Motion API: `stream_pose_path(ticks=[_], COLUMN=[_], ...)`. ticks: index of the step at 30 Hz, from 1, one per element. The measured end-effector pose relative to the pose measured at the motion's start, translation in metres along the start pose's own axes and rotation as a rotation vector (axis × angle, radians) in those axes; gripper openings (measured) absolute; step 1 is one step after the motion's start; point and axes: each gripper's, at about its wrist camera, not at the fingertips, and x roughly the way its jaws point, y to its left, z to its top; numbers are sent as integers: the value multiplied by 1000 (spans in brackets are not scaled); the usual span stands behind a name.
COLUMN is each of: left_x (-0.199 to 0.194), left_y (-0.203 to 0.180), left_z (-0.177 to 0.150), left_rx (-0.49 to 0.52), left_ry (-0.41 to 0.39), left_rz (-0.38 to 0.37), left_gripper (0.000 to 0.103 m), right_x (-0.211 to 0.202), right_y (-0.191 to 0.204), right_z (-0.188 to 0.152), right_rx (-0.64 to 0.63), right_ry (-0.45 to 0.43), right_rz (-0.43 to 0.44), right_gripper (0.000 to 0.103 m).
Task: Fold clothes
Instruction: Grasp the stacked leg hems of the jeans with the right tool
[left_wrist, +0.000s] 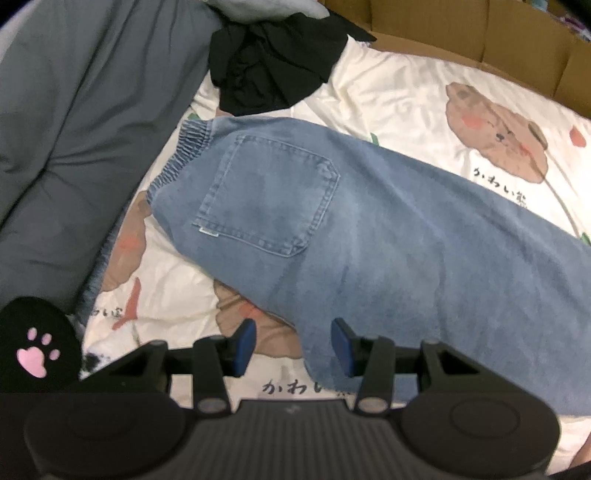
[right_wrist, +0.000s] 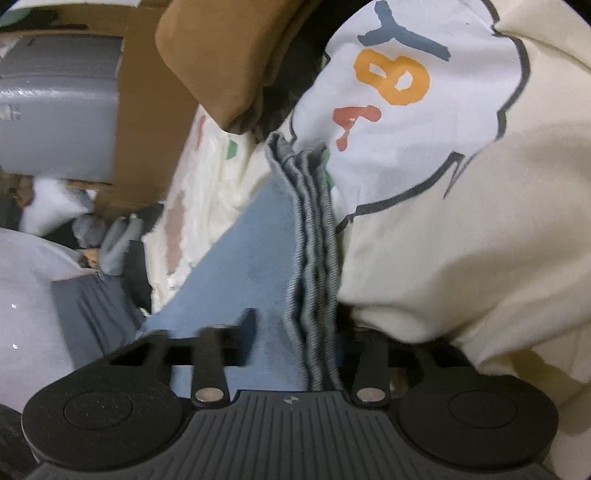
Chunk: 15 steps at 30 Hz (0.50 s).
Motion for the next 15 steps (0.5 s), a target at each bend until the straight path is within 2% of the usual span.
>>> stream_pose_path(ticks=[1, 7, 13, 15], left_x=[1, 7, 6, 8], left_y=[3, 14, 17, 18], left_z=[-2, -9, -9, -10], left_rx=[-12, -35, -5, -14], left_ry=[-1, -16, -56, -56], left_rz=[-8, -48, -90, -96], left_gripper=[48, 48, 48, 48], right_x=[1, -5, -18, -20], right_y=[1, 16, 46, 62], right_z=[1, 2, 4, 4], right_rx=[-10, -71, -85, -116], right_ry=[9, 44, 72, 81], right_rz=[-16, -69, -62, -94], right_gripper=[11, 9, 9, 9])
